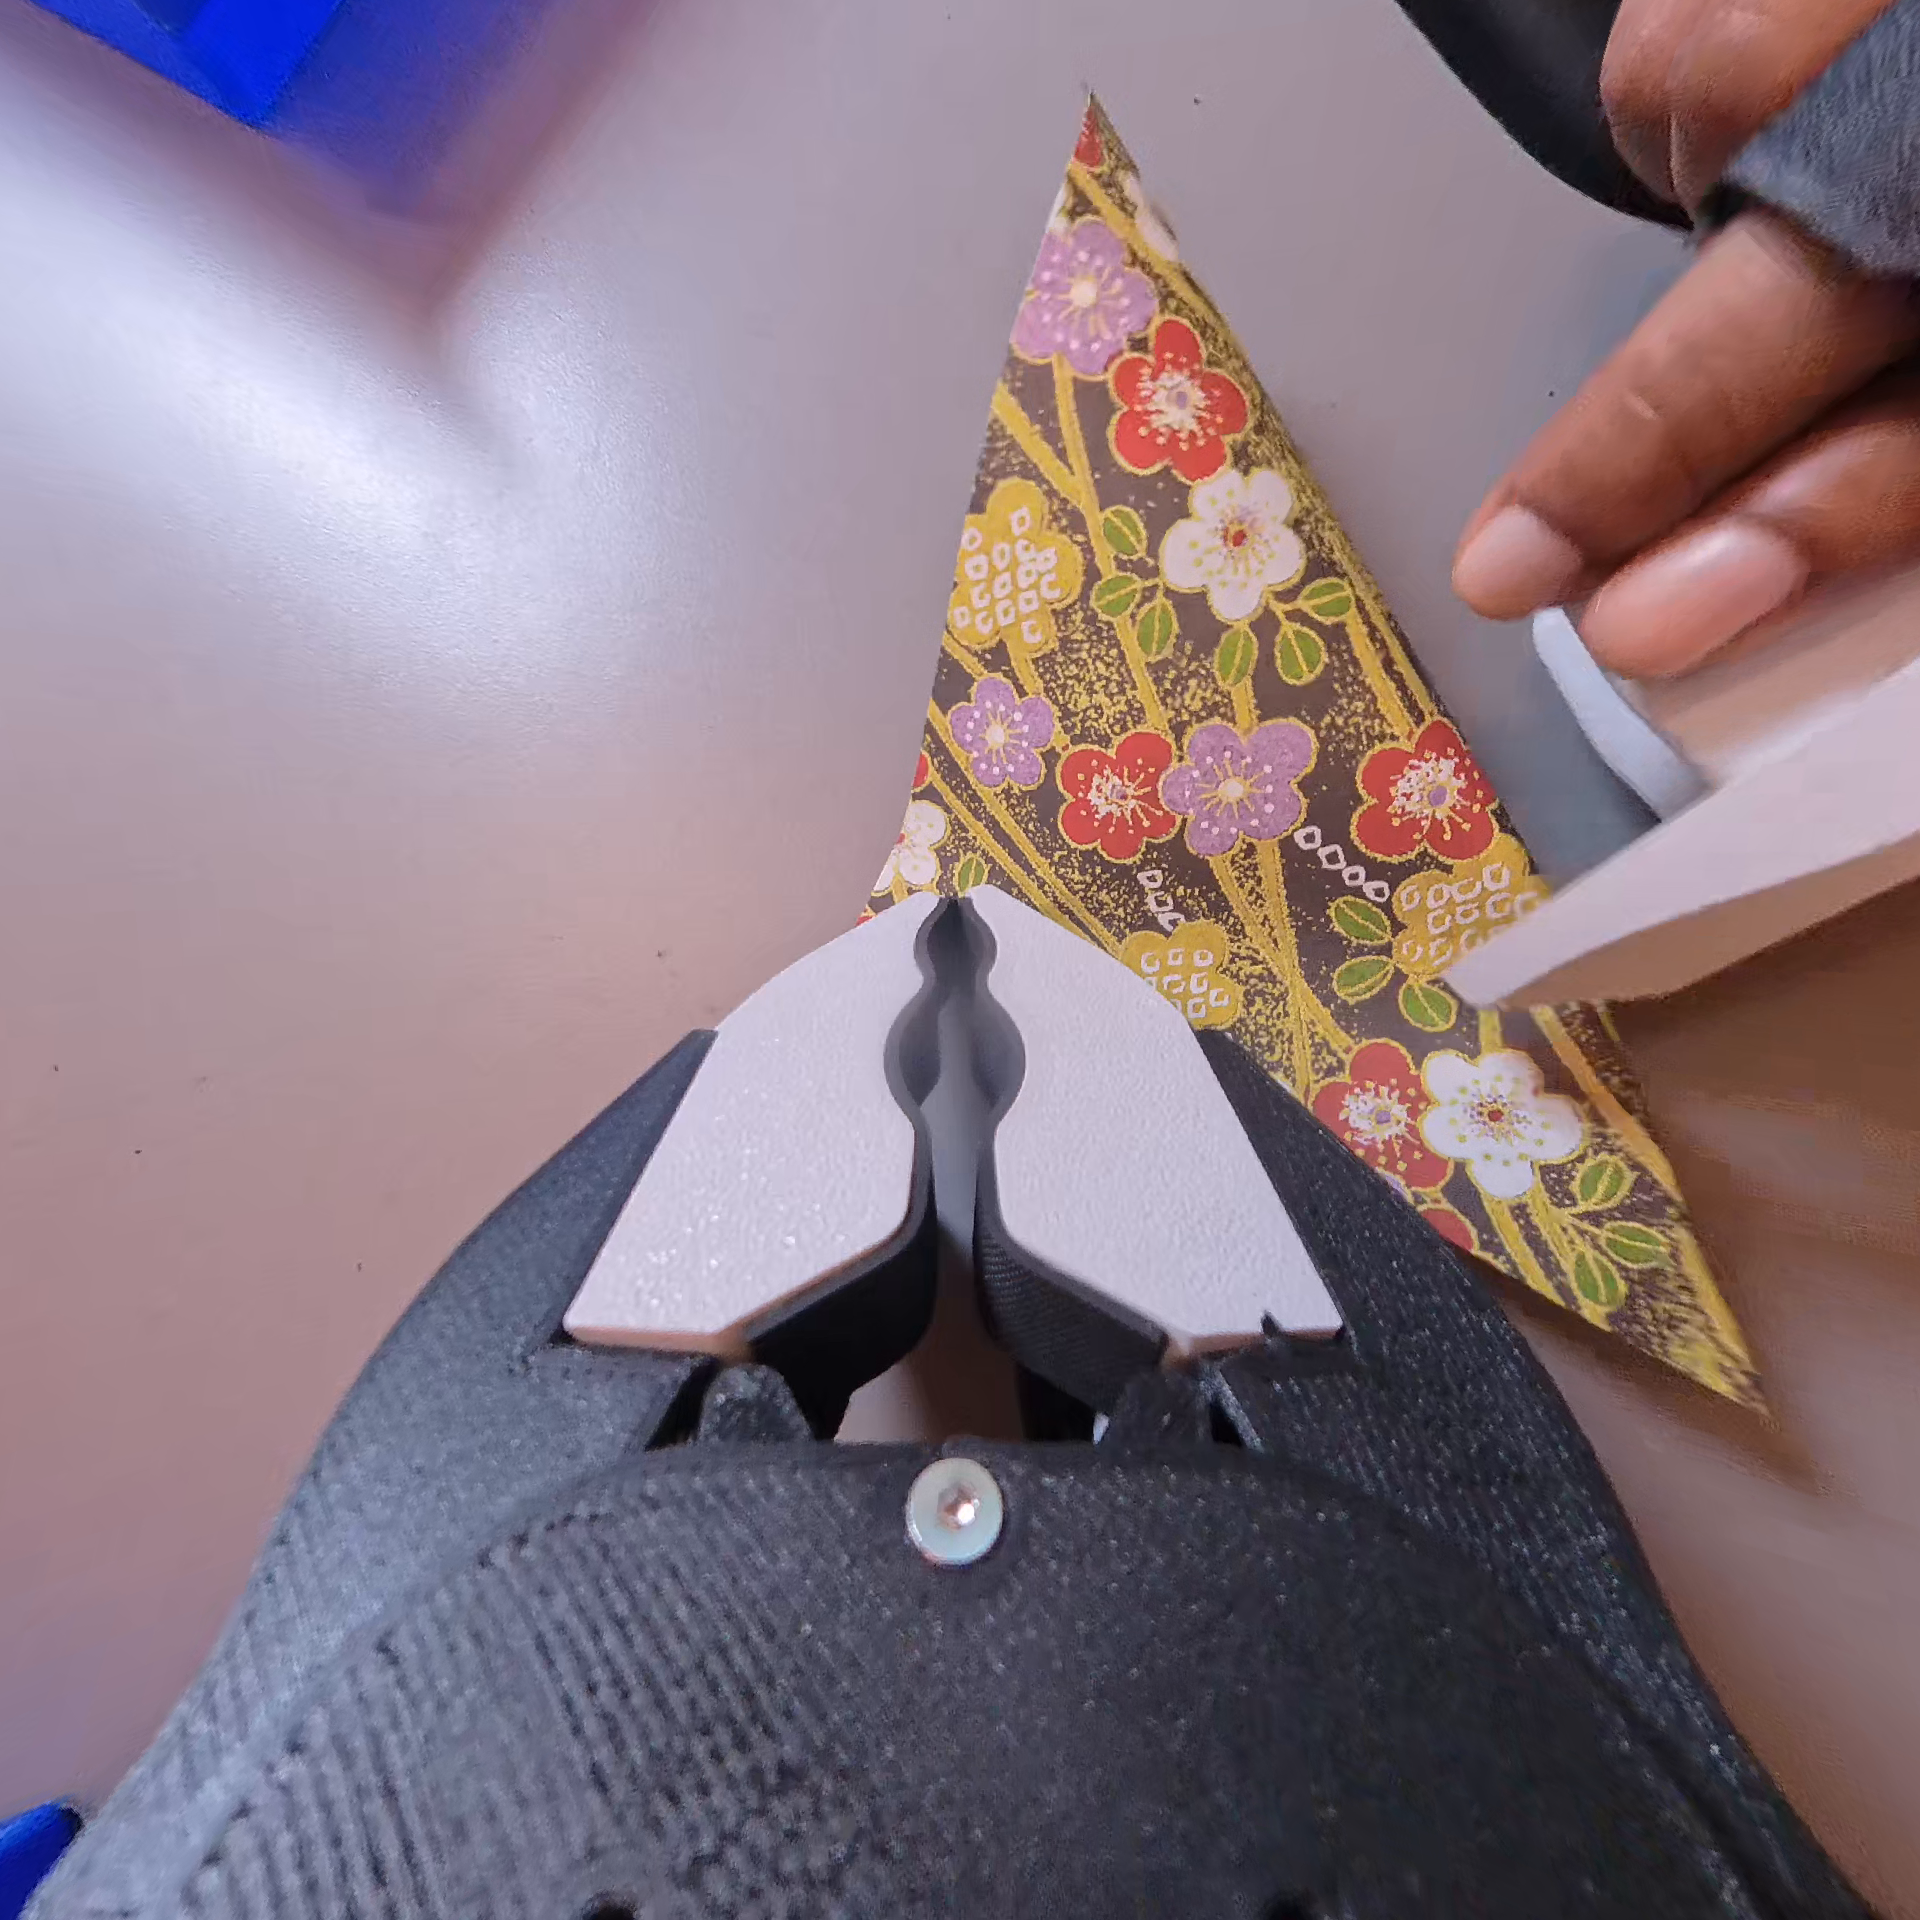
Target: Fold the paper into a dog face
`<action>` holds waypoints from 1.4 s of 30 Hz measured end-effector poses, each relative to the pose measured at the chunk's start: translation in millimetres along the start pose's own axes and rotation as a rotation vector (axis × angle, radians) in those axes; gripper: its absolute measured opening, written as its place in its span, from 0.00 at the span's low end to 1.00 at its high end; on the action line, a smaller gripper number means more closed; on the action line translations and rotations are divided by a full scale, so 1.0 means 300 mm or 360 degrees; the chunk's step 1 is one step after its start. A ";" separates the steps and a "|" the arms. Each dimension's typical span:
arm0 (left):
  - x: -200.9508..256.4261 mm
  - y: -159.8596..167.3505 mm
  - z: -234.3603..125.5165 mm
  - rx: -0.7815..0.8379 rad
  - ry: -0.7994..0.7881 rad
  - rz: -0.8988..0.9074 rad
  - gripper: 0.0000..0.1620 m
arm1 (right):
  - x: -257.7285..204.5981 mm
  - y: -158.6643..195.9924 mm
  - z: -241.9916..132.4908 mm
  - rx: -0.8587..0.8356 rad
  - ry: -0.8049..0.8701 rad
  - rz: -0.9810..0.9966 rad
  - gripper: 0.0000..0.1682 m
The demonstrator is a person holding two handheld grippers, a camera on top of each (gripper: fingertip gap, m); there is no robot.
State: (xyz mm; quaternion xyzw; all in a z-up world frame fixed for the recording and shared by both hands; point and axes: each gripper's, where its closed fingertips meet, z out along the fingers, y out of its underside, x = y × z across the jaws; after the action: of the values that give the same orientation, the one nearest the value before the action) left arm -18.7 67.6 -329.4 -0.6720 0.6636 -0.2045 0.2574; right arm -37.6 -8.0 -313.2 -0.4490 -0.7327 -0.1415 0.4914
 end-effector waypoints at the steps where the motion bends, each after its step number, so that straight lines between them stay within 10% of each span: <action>1: 0.000 0.000 0.000 0.0000 0.0001 -0.0001 0.00 | -0.004 0.014 -0.003 -0.0021 -0.0020 0.0011 0.16; 12: -0.001 0.000 0.001 0.0003 0.0005 -0.0008 0.00 | 0.004 0.062 -0.015 -0.0042 0.0057 -0.0090 0.00; 24: -0.003 -0.001 0.002 0.0003 0.0011 -0.0011 0.00 | 0.039 0.105 -0.051 -0.0078 0.0100 -0.0065 0.12; 42: -0.003 0.001 0.001 0.0003 0.0020 -0.0021 0.00 | 0.063 0.169 -0.063 -0.0126 0.0176 -0.0087 0.01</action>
State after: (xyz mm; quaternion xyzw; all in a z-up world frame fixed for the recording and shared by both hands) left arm -18.8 68.7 -329.7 -0.6748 0.6606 -0.2110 0.2525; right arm 11.8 17.8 -300.2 -0.4393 -0.7103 -0.2083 0.5090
